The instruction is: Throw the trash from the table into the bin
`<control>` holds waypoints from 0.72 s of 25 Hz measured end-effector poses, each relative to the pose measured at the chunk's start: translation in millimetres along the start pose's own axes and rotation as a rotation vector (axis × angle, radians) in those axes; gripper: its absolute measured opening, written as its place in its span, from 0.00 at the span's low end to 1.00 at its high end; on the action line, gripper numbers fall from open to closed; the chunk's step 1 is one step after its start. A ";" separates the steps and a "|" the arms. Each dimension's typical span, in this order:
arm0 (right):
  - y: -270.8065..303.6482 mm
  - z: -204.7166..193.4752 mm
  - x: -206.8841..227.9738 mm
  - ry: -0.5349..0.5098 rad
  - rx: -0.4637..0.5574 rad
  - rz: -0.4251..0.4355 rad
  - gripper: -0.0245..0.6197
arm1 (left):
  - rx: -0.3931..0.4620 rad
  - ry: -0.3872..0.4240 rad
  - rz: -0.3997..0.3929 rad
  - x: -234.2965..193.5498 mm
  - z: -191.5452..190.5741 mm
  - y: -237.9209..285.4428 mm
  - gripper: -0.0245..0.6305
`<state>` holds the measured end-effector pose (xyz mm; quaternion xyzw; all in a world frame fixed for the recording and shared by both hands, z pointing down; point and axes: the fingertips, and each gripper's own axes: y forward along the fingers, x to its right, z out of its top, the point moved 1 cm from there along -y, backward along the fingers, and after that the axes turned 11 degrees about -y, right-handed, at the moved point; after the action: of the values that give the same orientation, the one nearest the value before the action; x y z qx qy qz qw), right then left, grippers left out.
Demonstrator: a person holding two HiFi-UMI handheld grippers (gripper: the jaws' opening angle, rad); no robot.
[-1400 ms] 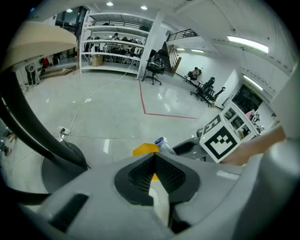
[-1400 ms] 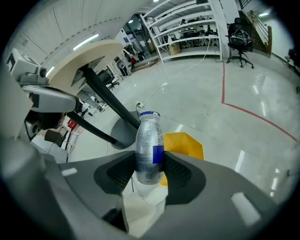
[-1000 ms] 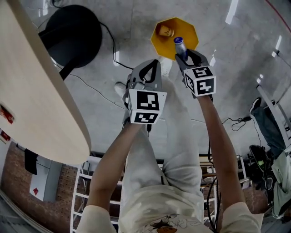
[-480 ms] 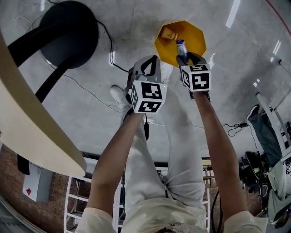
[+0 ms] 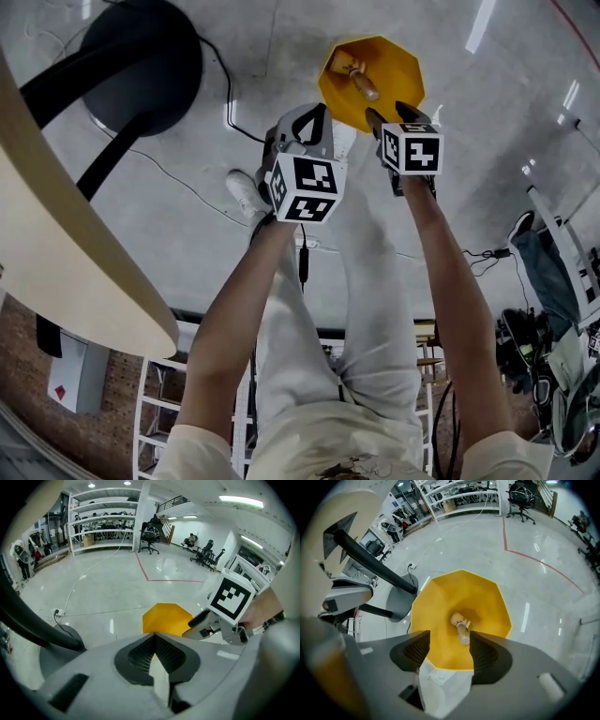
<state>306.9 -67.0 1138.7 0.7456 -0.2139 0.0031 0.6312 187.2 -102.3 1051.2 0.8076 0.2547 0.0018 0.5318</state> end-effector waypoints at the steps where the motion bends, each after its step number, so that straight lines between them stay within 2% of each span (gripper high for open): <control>1: -1.1 -2.1 -0.3 0.003 0.001 0.002 0.46 | -0.004 0.000 0.003 0.1 -0.2 -0.7 0.05; 10: -25.4 -4.5 -24.9 0.029 0.018 0.053 0.44 | -0.010 0.037 0.007 9.2 11.0 -35.4 0.05; 17: -96.4 17.4 -58.6 0.004 0.081 0.123 0.44 | -0.009 0.048 -0.001 41.5 33.0 -100.0 0.05; 18: -108.9 23.6 -60.6 0.003 0.101 0.122 0.42 | -0.005 0.056 -0.002 46.0 38.9 -110.4 0.05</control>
<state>280.7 -58.0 1014.9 0.7619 -0.2575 0.0533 0.5919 192.7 -83.0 927.1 0.8056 0.2703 0.0245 0.5267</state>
